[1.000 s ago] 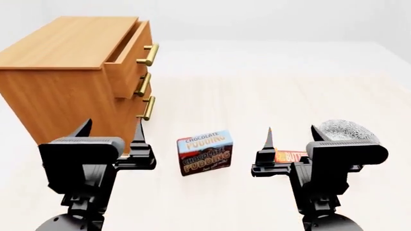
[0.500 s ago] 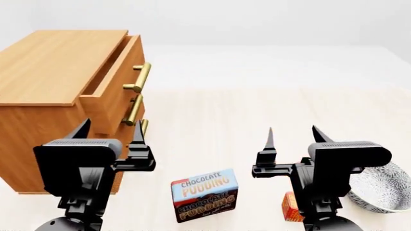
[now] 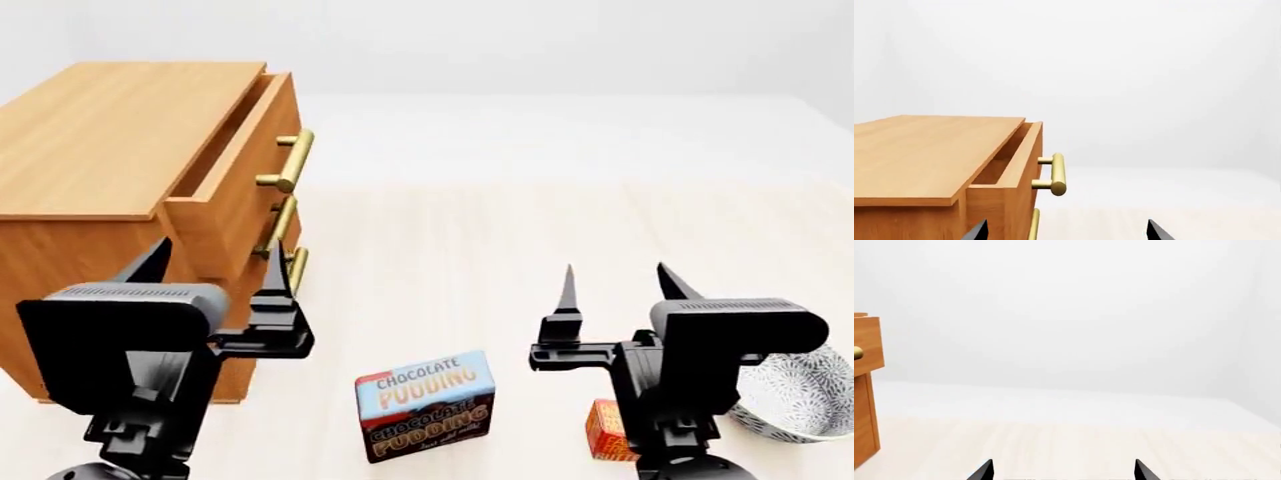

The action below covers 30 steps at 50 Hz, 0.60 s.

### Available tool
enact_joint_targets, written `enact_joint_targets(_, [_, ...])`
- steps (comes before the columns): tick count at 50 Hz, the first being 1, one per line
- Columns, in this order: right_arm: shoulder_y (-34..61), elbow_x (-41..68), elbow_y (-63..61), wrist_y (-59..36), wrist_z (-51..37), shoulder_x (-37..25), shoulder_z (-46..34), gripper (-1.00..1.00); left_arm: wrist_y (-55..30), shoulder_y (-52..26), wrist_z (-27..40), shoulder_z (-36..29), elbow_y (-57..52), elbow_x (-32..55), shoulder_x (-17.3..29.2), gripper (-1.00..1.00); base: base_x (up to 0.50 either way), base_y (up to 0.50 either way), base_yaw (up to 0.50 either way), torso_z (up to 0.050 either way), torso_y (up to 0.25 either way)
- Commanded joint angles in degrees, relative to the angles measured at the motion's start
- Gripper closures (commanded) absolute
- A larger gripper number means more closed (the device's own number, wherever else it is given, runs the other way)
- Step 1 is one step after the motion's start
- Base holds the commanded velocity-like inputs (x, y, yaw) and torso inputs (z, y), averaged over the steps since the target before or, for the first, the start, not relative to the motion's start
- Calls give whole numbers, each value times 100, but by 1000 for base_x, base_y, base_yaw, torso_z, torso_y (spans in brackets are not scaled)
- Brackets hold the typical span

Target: Put the butter at the back in the top drawer of the cabinet and close it.

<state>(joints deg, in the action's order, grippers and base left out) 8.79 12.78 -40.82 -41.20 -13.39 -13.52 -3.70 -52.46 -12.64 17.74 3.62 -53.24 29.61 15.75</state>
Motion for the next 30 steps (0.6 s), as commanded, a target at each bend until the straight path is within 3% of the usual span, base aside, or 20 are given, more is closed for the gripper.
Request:
enact_joint_targets(1, [-10, 81, 29, 3, -14, -18, 59, -100, -1278, -817, 1145, 755, -669, 2008, 462, -100, 0, 0, 0, 0, 0])
enact_joint_targets(8, [-21, 113, 40, -2, -15, -43, 56, -100, -2780, -2592, 3135, 1278, 227, 5128, 726, -100, 0, 0, 0, 0, 0])
enact_joint_targets(13, [-34, 148, 30, -7, -16, -58, 74, -100, -2848, -3958, 4677, 551, 1582, 6937, 1121, -100, 0, 0, 0, 0, 0])
enact_joint_targets(22, [-59, 184, 22, -5, -22, -91, 77, -100, -2751, -6387, 6010, -1238, 3812, 8344, 1484, -100, 0, 0, 0, 0, 0])
enact_joint_targets(30, [-64, 209, 34, 4, -30, -116, 75, -100, -3136, -8023, 6232, -2552, 5634, 8658, 1410, -100, 0, 0, 0, 0, 0])
